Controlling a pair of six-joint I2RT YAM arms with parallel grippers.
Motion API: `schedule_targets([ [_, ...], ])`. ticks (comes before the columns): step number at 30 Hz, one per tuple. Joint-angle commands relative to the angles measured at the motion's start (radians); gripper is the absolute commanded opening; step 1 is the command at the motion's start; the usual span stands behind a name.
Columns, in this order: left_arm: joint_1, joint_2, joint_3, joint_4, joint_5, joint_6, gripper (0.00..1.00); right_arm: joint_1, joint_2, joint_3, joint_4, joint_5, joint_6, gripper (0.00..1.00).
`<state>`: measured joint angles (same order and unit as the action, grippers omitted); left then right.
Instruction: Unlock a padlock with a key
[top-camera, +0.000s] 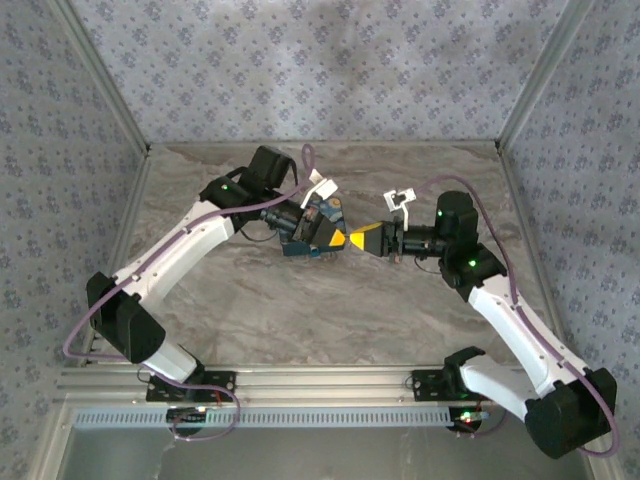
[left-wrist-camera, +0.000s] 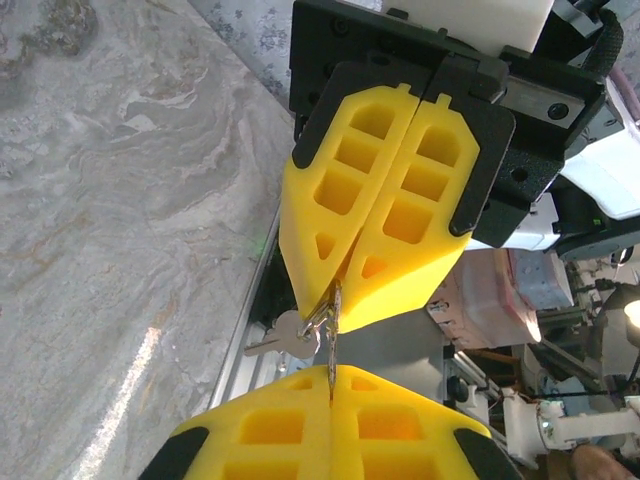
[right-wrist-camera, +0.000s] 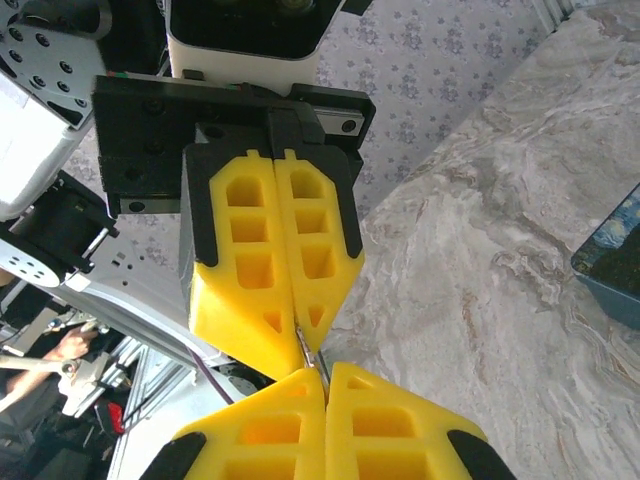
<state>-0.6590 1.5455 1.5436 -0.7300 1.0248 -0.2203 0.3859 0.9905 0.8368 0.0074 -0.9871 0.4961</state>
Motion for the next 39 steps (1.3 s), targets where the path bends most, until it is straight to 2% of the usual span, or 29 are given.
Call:
schedule_targets([
  [1,0.022,-0.033,-0.008,0.046,-0.031,-0.016,0.3,0.01,-0.029,0.022,-0.045,0.031,-0.032,0.0],
  [4,0.04,-0.066,-0.053,0.13,-0.082,-0.062,0.46,-0.008,-0.042,0.005,-0.036,0.098,-0.026,0.0],
  [7,0.066,-0.117,-0.138,0.227,-0.16,-0.133,0.48,-0.024,-0.038,-0.002,-0.023,0.15,-0.022,0.0],
  [12,0.072,-0.222,-0.328,0.37,-0.424,-0.247,0.66,-0.027,0.005,0.023,-0.036,0.304,-0.065,0.0],
  [16,0.061,-0.281,-0.511,0.482,-0.613,-0.326,0.69,-0.027,0.103,0.062,-0.018,0.419,-0.1,0.0],
  [19,0.02,-0.296,-0.681,0.669,-0.715,-0.411,0.73,-0.024,0.217,0.119,0.002,0.483,-0.118,0.0],
  [24,-0.093,-0.218,-0.809,0.833,-0.969,-0.364,0.77,-0.007,0.42,0.239,0.044,0.579,-0.161,0.0],
  [28,-0.103,-0.134,-0.891,1.048,-1.033,-0.381,0.82,-0.005,0.591,0.376,0.014,0.648,-0.208,0.0],
  [29,-0.106,-0.112,-0.903,1.091,-1.031,-0.372,0.87,-0.005,0.634,0.417,0.006,0.655,-0.218,0.0],
  [34,-0.115,0.016,-0.873,1.163,-1.025,-0.359,0.88,-0.006,0.817,0.565,-0.02,0.689,-0.24,0.0],
  [39,-0.133,0.111,-0.888,1.334,-1.058,-0.346,0.9,-0.002,0.965,0.713,-0.068,0.69,-0.252,0.0],
])
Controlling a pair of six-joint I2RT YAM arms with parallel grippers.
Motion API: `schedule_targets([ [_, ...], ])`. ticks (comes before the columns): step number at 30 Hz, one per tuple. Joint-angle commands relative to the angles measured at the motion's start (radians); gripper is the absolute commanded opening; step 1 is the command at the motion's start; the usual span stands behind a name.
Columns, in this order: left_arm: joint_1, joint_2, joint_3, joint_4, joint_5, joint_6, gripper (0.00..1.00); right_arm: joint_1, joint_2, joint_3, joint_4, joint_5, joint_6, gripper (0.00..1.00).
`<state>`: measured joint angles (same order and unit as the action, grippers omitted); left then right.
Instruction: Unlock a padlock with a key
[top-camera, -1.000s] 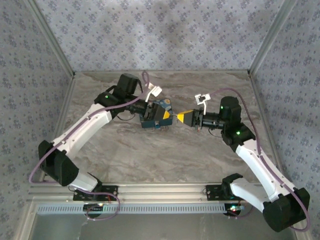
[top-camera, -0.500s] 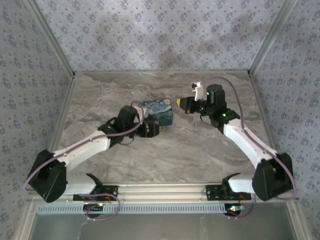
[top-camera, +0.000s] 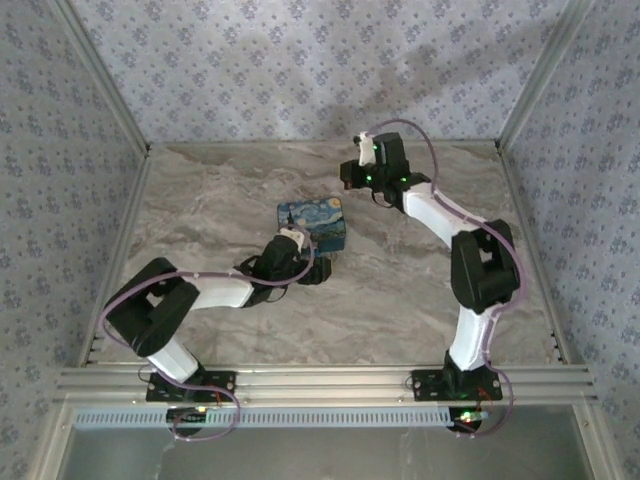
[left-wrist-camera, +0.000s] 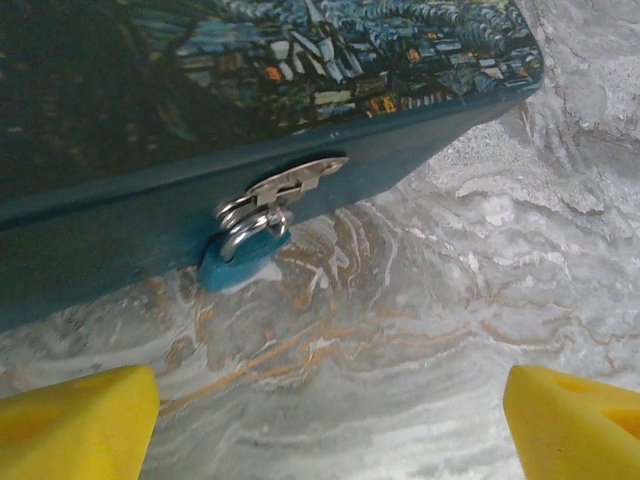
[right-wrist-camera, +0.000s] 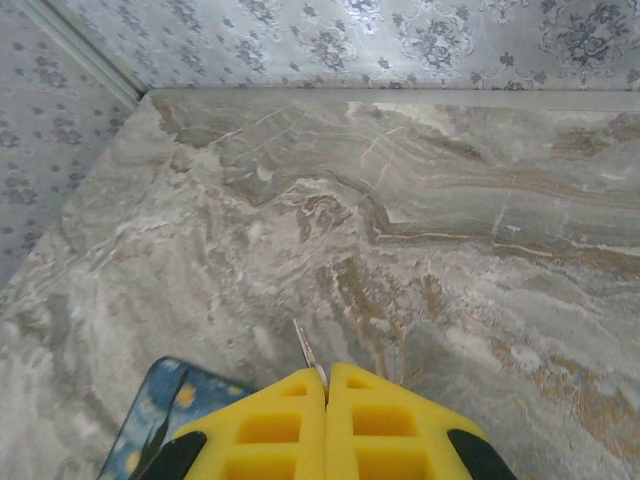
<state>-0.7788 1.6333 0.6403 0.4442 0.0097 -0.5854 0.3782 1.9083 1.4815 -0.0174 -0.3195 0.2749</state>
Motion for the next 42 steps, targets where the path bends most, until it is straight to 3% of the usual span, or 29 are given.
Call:
schedule_targets([
  [1,-0.017,0.033,0.012,0.176,-0.061,0.026,0.9,0.008,0.07,0.092,-0.052,0.027,-0.037,0.0],
  [9,-0.072,0.119,0.005,0.267,-0.233,0.111,0.91,0.018,0.193,0.209,-0.109,0.086,-0.091,0.0],
  [19,-0.107,0.262,0.035,0.381,-0.346,0.122,0.91,0.027,0.289,0.294,-0.154,0.101,-0.13,0.0],
  [34,-0.097,0.348,0.05,0.597,-0.159,0.22,0.8,0.034,0.319,0.223,-0.121,0.082,-0.126,0.0],
  [36,-0.083,0.366,0.053,0.629,-0.128,0.21,0.76,0.034,0.317,0.203,-0.107,0.078,-0.117,0.0],
  [42,-0.046,0.396,0.049,0.706,-0.088,0.132,0.75,0.038,0.307,0.161,-0.081,0.079,-0.11,0.0],
])
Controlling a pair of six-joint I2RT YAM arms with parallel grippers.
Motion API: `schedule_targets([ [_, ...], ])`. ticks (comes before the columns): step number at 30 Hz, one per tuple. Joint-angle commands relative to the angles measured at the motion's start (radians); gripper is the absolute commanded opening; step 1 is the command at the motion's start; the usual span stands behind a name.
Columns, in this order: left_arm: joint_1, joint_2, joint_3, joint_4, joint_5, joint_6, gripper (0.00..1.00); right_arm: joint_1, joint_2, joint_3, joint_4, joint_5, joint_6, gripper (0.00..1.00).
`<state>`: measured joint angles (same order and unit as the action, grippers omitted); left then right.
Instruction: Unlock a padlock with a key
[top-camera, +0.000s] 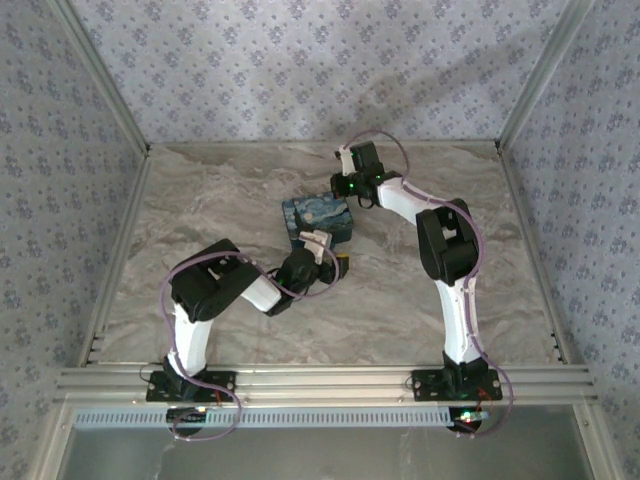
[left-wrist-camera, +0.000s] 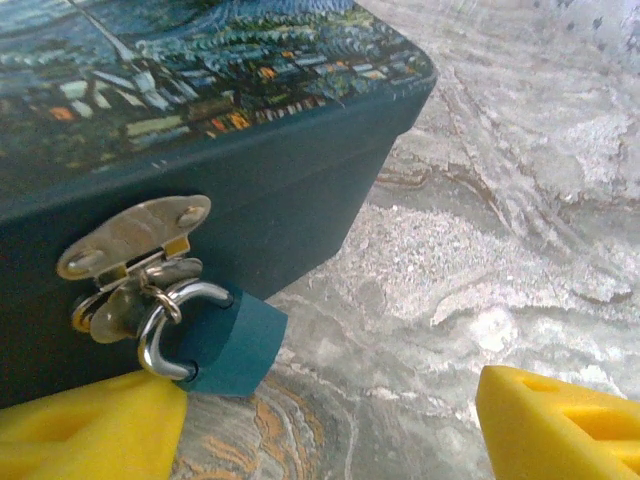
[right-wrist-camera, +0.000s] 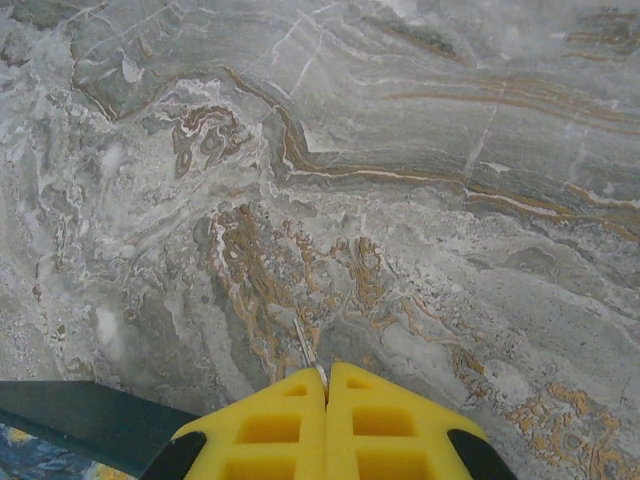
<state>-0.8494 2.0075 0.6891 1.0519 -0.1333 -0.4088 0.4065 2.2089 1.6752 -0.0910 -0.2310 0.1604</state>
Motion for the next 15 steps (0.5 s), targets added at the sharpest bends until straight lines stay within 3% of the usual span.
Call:
schedule_targets([
  [1,0.033,0.026,-0.004,0.121,0.068,-0.06,0.73,0.011,0.005,-0.039,-0.005,-0.01,0.005,0.0],
  [3,0.055,0.041,-0.011,0.172,0.121,-0.085,0.66,0.01,0.001,-0.052,0.005,-0.009,0.007,0.0],
  [10,0.084,0.061,-0.013,0.237,0.194,-0.155,0.72,0.014,-0.008,-0.076,0.018,-0.007,0.008,0.0],
  [15,0.105,0.086,0.001,0.278,0.258,-0.226,0.63,0.016,-0.012,-0.09,0.027,-0.004,0.011,0.0],
])
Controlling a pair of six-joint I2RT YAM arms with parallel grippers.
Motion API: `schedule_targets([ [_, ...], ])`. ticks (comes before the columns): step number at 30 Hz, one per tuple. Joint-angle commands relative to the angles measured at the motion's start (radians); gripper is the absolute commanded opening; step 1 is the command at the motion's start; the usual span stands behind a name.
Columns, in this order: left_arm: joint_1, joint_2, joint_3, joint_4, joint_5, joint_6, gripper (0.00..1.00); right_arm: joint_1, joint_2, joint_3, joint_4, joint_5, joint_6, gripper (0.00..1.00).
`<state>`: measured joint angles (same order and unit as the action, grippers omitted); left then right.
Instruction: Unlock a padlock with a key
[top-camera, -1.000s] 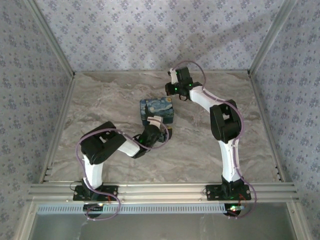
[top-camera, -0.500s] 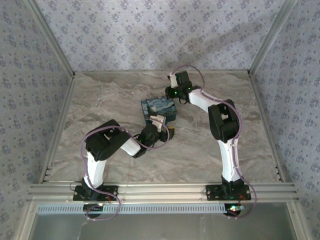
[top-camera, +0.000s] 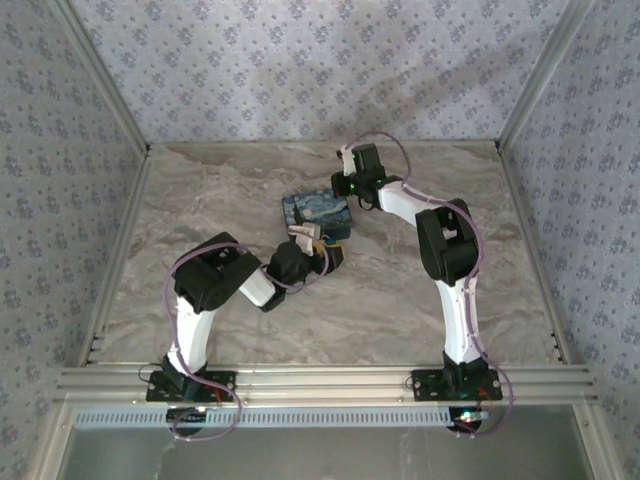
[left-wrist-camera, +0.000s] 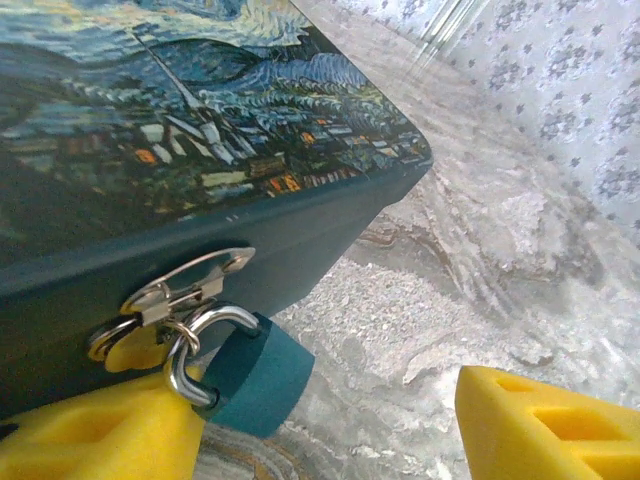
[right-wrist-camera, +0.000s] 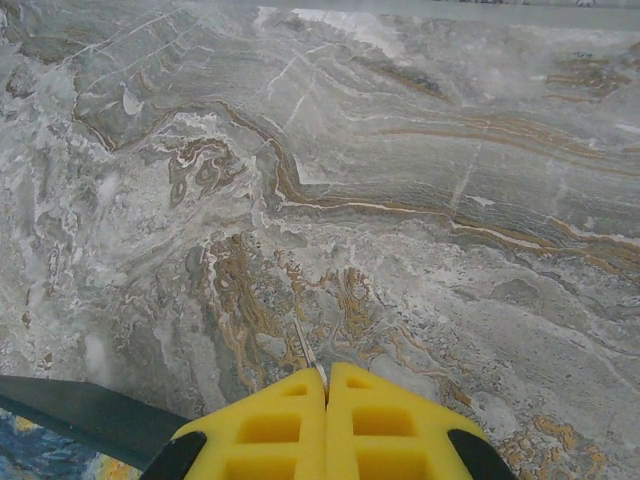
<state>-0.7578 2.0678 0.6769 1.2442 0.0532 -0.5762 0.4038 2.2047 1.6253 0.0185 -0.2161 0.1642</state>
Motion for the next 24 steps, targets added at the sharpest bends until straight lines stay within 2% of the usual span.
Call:
schedule_targets([
  [1,0.018,0.029,0.013,0.09,0.074,-0.073,0.64,0.02,-0.01,-0.043,-0.081,-0.017,0.007,0.0],
  [5,0.029,0.023,0.0,0.112,0.083,-0.118,0.67,0.018,-0.019,-0.059,-0.075,-0.011,0.001,0.0],
  [9,0.047,0.028,-0.008,0.132,0.12,-0.157,0.62,0.016,-0.025,-0.072,-0.068,-0.009,0.001,0.0],
  [15,0.056,0.023,-0.013,0.118,0.119,-0.181,0.58,0.014,-0.03,-0.082,-0.061,-0.009,0.001,0.0],
  [21,0.063,0.029,0.008,0.05,0.126,-0.184,0.42,0.009,-0.04,-0.093,-0.056,-0.012,0.001,0.0],
  [24,0.075,0.041,0.009,0.047,0.139,-0.206,0.31,0.006,-0.049,-0.1,-0.053,-0.015,0.0,0.0],
])
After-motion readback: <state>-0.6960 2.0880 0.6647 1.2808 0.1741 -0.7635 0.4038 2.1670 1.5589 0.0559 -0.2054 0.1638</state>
